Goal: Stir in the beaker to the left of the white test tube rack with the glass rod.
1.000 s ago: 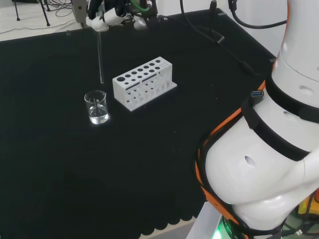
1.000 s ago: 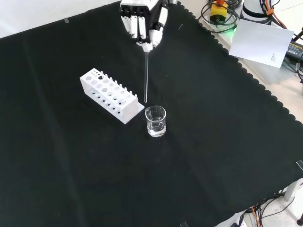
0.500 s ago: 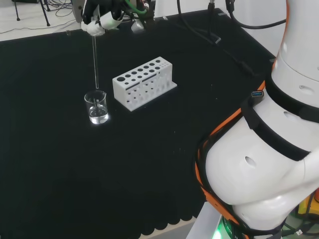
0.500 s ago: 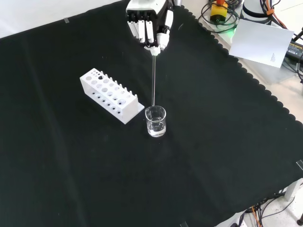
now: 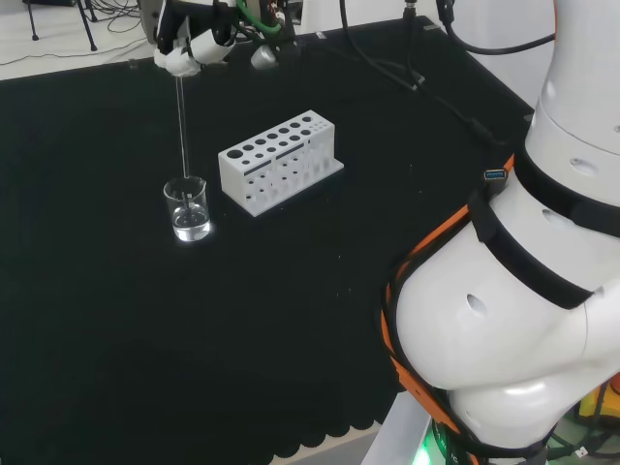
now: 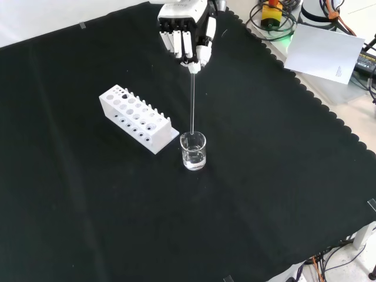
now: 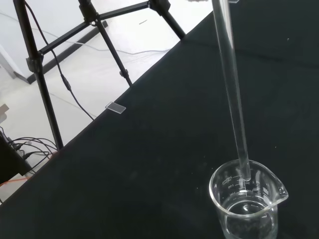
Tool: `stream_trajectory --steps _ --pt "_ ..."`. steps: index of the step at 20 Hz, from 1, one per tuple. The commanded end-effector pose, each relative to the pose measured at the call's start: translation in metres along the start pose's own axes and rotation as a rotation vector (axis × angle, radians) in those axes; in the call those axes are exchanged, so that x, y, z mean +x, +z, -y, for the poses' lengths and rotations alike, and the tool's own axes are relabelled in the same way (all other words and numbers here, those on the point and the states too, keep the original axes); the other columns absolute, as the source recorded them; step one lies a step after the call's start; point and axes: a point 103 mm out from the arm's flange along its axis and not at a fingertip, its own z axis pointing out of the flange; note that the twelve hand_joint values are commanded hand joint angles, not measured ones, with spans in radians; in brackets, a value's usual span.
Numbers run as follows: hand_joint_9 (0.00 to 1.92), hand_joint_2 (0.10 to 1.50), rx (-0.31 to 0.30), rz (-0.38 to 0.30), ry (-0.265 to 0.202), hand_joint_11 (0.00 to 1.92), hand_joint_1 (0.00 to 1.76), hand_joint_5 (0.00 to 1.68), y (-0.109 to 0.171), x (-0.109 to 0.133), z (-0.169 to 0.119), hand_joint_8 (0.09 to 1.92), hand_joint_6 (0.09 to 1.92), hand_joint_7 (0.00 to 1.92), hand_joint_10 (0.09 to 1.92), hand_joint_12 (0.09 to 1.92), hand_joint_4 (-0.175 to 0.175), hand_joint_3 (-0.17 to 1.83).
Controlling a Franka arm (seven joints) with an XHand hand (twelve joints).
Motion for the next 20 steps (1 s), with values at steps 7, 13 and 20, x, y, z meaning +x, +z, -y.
stream_trajectory --steps 7,13,20 --pt "1.59 1.15 0.036 -0.021 0.009 1.57 1.30 1.33 0.023 -0.018 -0.016 1.28 0.12 1.02 1.07 0.95 -0.175 -0.17" --pt "1.59 1.15 0.055 -0.036 0.017 1.57 1.30 1.33 0.033 -0.030 -0.022 1.28 0.12 1.02 1.07 0.95 -0.175 -0.17" --pt "1.59 1.15 0.096 -0.044 0.036 1.57 1.30 1.34 0.051 -0.043 -0.023 1.27 0.11 1.02 1.06 0.95 -0.175 -0.17"
